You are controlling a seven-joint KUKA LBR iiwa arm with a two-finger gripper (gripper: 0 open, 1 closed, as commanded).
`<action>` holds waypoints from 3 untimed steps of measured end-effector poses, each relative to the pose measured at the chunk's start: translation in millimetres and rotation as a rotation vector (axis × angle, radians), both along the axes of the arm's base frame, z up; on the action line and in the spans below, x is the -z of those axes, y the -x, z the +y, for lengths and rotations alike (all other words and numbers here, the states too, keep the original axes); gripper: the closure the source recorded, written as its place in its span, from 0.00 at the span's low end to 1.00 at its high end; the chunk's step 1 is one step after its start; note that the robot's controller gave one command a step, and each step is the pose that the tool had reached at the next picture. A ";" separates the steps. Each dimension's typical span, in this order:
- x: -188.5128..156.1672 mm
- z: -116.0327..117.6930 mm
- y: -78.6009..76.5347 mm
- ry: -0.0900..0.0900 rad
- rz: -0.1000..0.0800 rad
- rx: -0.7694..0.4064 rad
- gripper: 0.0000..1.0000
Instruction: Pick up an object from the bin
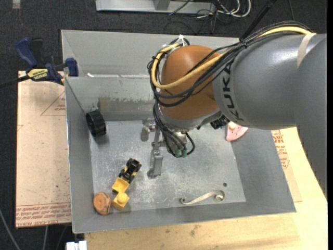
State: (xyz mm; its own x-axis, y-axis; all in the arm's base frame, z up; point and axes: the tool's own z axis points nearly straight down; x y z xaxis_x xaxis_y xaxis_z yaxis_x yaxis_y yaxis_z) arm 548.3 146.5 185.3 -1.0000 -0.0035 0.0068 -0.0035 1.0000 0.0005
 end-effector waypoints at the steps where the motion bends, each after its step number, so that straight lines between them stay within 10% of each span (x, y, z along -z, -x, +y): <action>1: -4.6 -0.7 -1.8 -0.001 -0.008 0.003 0.00; 2: 34.1 14.7 -7.2 -0.002 -0.013 -0.070 0.00; 3: 73.5 33.1 18.8 -0.002 -0.008 -0.284 0.00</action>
Offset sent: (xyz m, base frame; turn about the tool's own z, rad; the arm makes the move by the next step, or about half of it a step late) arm 0.0110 0.0376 -0.0972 -0.1807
